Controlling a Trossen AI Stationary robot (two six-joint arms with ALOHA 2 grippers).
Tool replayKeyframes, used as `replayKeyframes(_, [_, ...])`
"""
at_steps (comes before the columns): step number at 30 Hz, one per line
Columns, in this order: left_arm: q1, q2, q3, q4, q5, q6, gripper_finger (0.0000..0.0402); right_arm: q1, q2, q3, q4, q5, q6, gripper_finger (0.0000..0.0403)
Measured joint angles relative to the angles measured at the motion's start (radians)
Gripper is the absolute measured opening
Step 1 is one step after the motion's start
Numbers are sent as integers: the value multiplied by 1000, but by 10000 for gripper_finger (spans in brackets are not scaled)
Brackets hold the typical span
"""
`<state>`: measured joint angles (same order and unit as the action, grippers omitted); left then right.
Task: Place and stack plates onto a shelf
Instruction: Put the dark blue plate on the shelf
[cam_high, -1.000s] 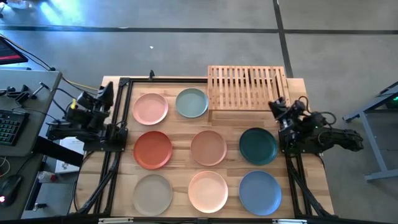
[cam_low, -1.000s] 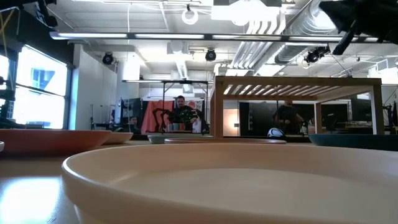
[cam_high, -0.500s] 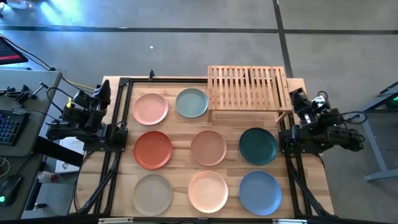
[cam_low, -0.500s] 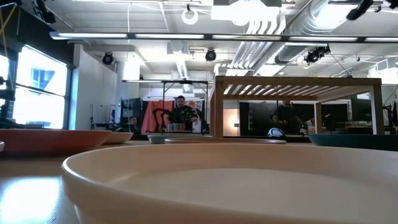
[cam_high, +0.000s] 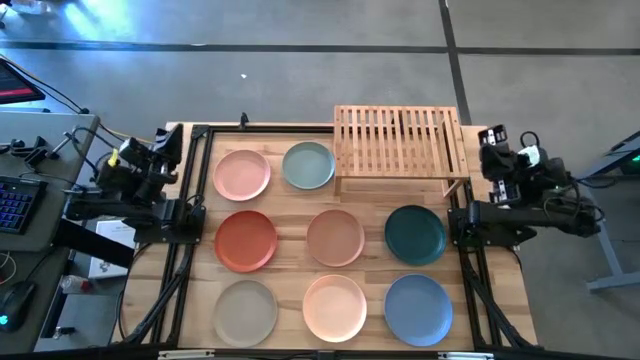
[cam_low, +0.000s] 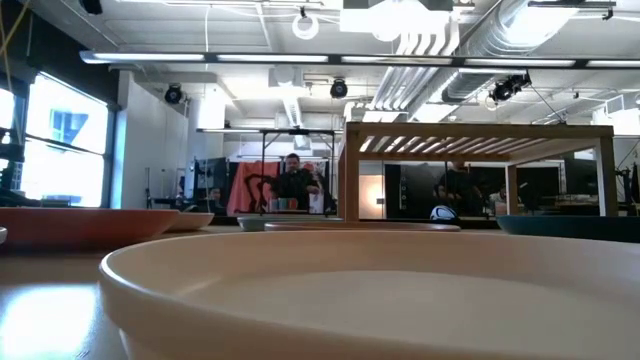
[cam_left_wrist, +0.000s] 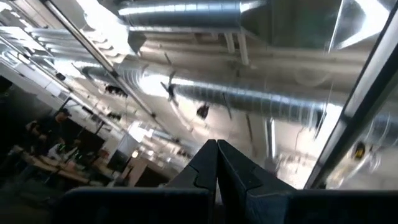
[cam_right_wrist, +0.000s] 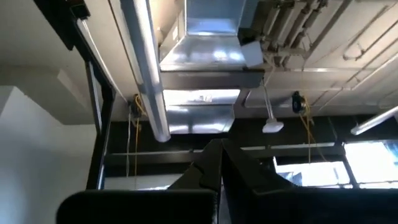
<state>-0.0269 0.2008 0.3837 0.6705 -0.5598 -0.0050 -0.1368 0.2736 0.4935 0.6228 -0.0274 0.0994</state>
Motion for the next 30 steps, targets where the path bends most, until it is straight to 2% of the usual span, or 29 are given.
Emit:
replayKeyframes(5, [0, 110, 148, -259, -32, 17, 0, 0, 111, 93, -157, 8, 131, 0])
replayKeyframes(9, [0, 172, 221, -400, -51, 14, 0, 0, 200, 169, -363, 50, 304, 0])
replayKeyframes(12, [0, 194, 241, -464, -75, -16, 0, 0, 266, 227, -537, 79, 423, 0])
replayKeyframes(19, [0, 200, 242, -675, -166, -102, 0, 0, 439, 366, -832, 61, 668, 0])
replayKeyframes(24, [0, 200, 242, -731, -176, -148, 0, 14, 573, 461, -1002, -8, 821, 0])
replayKeyframes(30, [0, 200, 241, -734, -180, -136, 0, 102, 736, 560, -1119, -44, 916, 0])
